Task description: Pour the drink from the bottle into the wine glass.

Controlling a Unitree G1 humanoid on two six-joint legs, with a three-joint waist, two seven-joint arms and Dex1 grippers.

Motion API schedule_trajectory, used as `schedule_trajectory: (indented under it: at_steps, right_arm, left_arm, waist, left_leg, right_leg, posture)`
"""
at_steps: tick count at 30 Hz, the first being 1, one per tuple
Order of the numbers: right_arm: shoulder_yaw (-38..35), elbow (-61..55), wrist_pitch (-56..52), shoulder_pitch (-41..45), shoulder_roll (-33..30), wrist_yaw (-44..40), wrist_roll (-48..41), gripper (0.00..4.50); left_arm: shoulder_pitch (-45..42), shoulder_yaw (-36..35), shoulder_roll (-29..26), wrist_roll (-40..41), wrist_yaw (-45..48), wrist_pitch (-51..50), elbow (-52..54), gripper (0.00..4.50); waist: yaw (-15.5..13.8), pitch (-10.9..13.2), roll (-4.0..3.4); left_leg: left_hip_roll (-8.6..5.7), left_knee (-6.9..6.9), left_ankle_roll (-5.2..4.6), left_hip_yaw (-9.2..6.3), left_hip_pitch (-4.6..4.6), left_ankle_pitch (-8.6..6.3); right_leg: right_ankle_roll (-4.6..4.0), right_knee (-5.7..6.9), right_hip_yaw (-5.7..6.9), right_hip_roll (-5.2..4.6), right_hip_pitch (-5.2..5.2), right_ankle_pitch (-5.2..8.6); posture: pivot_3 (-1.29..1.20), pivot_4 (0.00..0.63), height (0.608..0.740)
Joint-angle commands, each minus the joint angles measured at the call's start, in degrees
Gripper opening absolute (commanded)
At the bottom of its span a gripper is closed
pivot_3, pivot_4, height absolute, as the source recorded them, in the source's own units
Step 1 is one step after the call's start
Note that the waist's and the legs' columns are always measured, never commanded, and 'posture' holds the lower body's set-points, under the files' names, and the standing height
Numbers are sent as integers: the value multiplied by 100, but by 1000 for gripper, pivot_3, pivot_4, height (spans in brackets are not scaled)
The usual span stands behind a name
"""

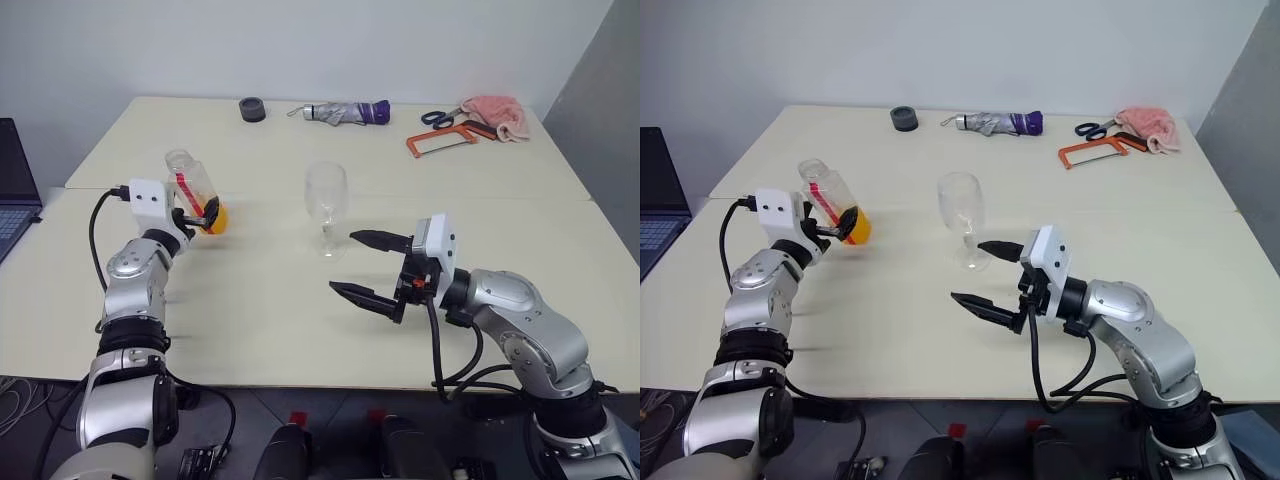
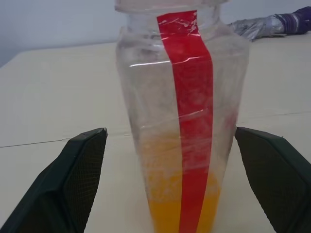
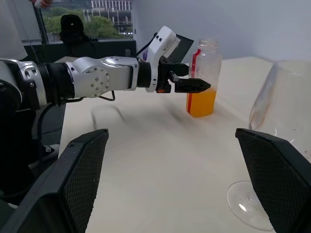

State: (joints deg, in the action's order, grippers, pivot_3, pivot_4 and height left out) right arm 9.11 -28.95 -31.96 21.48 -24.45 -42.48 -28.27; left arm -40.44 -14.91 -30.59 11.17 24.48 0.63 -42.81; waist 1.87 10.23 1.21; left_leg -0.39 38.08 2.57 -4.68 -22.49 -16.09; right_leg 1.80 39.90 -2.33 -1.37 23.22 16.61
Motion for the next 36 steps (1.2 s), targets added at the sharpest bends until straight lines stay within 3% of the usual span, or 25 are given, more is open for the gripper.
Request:
schedule_trajectory:
  at_steps: [1, 7, 9, 12, 18, 23, 36]
  right_arm:
    - [-21, -104, 103, 159, 29, -21, -51, 4500]
    - [-2, -121, 158, 226, 43, 16, 2, 4500]
    - [5, -137, 176, 224, 41, 38, 31, 4500]
    - [-6, -183, 172, 216, 45, 80, 43, 4500]
    - [-352, -381, -12, 267, 20, 355, -152, 4500]
    - [-560, -466, -123, 244, 26, 680, -165, 4500]
    - [-408, -315, -111, 263, 263, 1508, 390, 4500]
  left_arm:
    - [-294, 37, -110, -93, 62, 241, -201, 3908]
    - [-482, 50, -132, -128, 152, 411, -521, 1986]
    - [-488, 41, -119, -115, 184, 449, -545, 1706]
    - [-436, 38, -32, -46, 233, 422, -393, 1679]
    - [-312, 525, 227, -200, 460, 230, 971, 1678]
    - [-564, 1156, 125, -935, 410, 627, 1552, 1672]
    - [-1655, 2256, -333, -2843, -320, 2950, 335, 1671]
  waist:
    - [2, 0, 0]
    - [3, 0, 0]
    - [3, 0, 0]
    - [3, 0, 0]
    - [-18, 1, 2]
    - [-12, 2, 3]
    - [0, 2, 3]
  left_leg:
    - [0, 0, 0, 1, 0, 0]
    - [1, 0, 0, 1, 0, 0]
    - [1, 0, 0, 0, 0, 0]
    - [1, 0, 0, 0, -1, 0]
    - [6, 13, 12, -18, -24, 7]
    - [0, 12, 22, -13, -27, 13]
    - [-8, 7, 5, -3, -25, 3]
  right_leg:
    - [0, 0, -1, 0, 1, 0]
    - [0, 0, 0, 1, 1, 0]
    - [0, 0, 0, 1, 1, 0]
    - [0, 1, 0, 1, 1, 0]
    - [0, 0, 9, -5, 7, 0]
    - [0, 0, 5, -8, 11, 0]
    - [0, -1, 1, 5, 15, 0]
  posture:
    - [0, 150, 740]
    - [0, 150, 740]
    - [0, 150, 740]
    - [0, 150, 740]
    - [0, 150, 740]
    - [0, 150, 740]
    - [0, 150, 740]
